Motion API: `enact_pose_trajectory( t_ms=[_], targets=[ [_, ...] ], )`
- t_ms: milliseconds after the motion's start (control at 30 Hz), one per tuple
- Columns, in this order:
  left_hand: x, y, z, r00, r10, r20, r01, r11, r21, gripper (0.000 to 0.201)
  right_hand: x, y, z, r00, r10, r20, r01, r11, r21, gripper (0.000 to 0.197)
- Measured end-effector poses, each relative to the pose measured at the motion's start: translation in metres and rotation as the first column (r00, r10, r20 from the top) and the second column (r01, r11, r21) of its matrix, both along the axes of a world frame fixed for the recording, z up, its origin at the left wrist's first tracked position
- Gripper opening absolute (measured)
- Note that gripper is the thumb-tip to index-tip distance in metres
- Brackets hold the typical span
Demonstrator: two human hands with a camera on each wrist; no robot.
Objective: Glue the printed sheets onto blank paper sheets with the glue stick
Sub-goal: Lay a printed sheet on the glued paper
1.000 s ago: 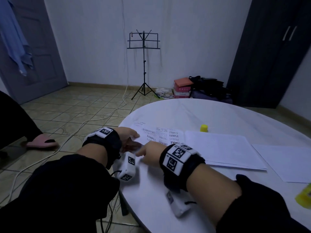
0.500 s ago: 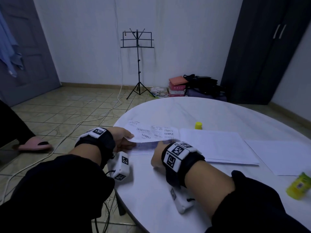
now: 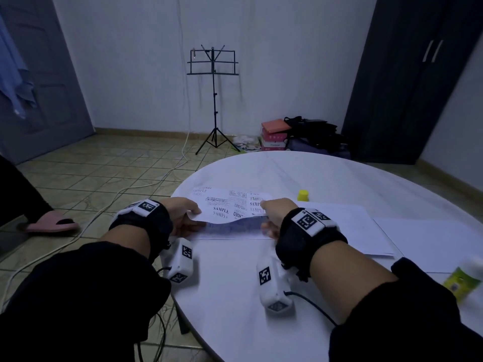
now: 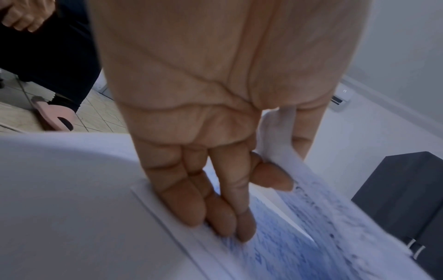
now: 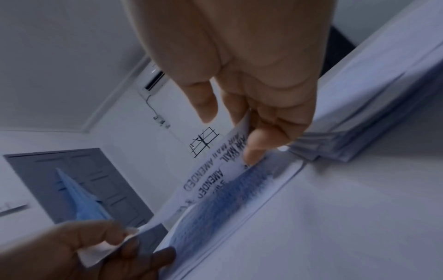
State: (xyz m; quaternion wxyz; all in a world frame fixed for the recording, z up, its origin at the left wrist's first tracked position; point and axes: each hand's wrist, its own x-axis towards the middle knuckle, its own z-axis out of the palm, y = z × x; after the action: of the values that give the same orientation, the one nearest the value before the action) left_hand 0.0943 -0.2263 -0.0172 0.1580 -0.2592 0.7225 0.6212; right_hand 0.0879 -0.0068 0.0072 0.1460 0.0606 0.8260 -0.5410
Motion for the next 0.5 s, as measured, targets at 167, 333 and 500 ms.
enact_pose_trajectory(
  t_ms=[167, 333, 500],
  targets=[
    [-0.003, 0.0, -0.001, 1.0, 0.011, 0.01, -0.011, 1.0, -0.006, 0.007, 0.003, -0.004, 0.012, 0.985, 0.059, -0.161, -0.017, 0.968, 0.251, 0.022],
    [0.0, 0.009, -0.003, 0.999, 0.022, -0.023, -0.025, 0.995, -0.099, 0.005, 0.013, 0.007, 0.014, 0.942, -0.014, -0.335, 0.022, 1.0, 0.022, 0.035],
    [0.011, 0.02, 0.004, 0.997, -0.059, -0.055, 0.035, 0.927, -0.374, 0.023, 0.022, 0.025, 0.009, 0.936, 0.032, -0.35, -0.015, 0.999, 0.05, 0.034]
  ],
)
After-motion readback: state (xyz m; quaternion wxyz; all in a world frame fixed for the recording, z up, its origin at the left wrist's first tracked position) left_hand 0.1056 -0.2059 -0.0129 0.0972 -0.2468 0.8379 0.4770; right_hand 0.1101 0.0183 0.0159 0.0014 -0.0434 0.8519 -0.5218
